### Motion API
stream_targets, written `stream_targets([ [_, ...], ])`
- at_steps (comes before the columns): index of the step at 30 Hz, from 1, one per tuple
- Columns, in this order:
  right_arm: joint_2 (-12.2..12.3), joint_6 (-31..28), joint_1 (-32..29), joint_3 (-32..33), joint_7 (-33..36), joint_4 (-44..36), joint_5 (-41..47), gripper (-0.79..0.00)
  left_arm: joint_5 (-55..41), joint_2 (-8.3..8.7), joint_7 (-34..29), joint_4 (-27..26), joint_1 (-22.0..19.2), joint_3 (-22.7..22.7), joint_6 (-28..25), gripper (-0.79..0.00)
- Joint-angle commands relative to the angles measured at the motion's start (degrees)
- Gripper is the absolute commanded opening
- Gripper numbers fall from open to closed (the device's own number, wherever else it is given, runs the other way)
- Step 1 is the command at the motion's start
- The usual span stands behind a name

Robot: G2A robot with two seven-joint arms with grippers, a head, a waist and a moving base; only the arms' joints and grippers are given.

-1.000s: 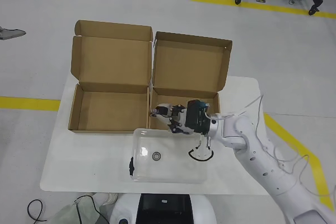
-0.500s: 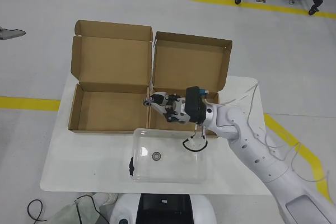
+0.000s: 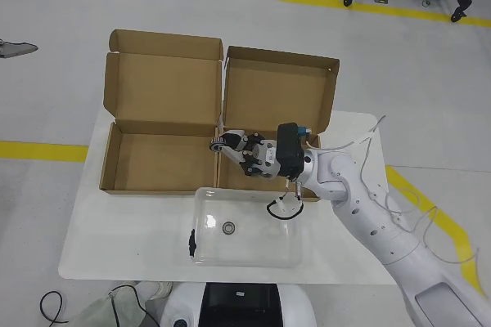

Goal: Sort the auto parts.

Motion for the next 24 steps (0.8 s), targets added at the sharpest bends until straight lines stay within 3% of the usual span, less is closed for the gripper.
stream_targets([
  [1,0.0,0.0,0.0,0.0,0.0,0.0,0.0,-0.785,0.0,0.00,0.0,0.0,0.0,0.0,0.0,0.000],
  [13,0.0,0.8,-0.3,0.0,0.4,-0.2,0.0,-0.785,0.0,0.00,0.0,0.0,0.0,0.0,0.0,0.000],
  [17,-0.4,2.3,0.2,-0.5,5.3,-0.4,1.8,-0.785,0.0,0.00,0.0,0.0,0.0,0.0,0.0,0.000],
  [24,-2.7,3.7,4.7,-3.9,11.4,6.3,7.6,-0.785,0.0,0.00,0.0,0.0,0.0,0.0,0.0,0.000],
])
